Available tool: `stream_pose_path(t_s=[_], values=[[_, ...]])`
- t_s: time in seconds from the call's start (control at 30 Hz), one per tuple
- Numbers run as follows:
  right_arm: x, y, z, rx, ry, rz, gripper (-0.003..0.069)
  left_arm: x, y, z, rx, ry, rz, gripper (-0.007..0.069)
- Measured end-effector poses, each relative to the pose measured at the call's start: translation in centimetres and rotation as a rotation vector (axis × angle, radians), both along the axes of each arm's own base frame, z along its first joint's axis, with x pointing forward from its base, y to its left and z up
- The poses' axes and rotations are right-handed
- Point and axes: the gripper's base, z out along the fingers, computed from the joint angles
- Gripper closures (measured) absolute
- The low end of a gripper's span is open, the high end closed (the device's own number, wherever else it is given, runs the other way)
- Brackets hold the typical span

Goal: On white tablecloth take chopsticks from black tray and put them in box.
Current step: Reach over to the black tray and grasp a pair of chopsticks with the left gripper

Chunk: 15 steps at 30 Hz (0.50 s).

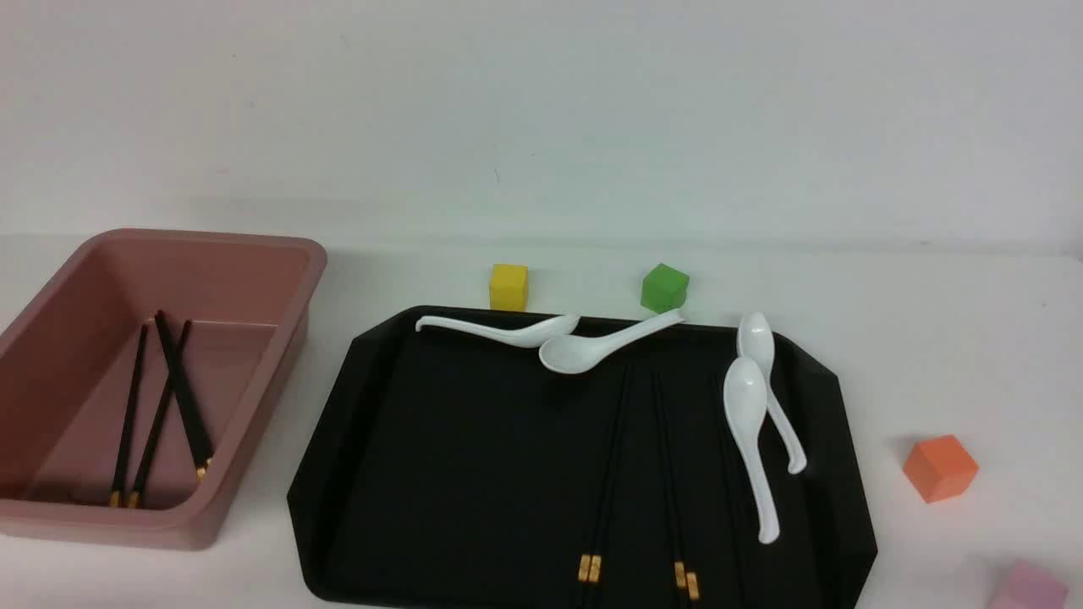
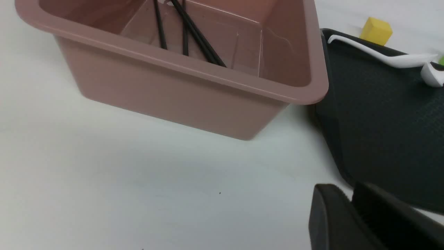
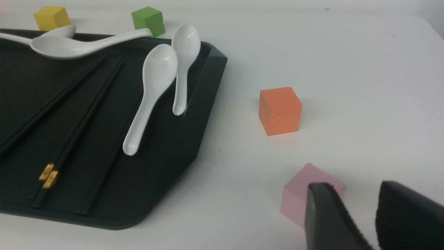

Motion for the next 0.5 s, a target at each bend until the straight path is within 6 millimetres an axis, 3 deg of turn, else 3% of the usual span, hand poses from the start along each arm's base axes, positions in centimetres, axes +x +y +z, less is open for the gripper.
stream_pose_path(t_s=[0.5], values=[[0.00,0.00,0.00,0.000,0.000,0.000,0.0417,0.00,0.00,0.00,-0.001,0.000,0.000,0.0508]])
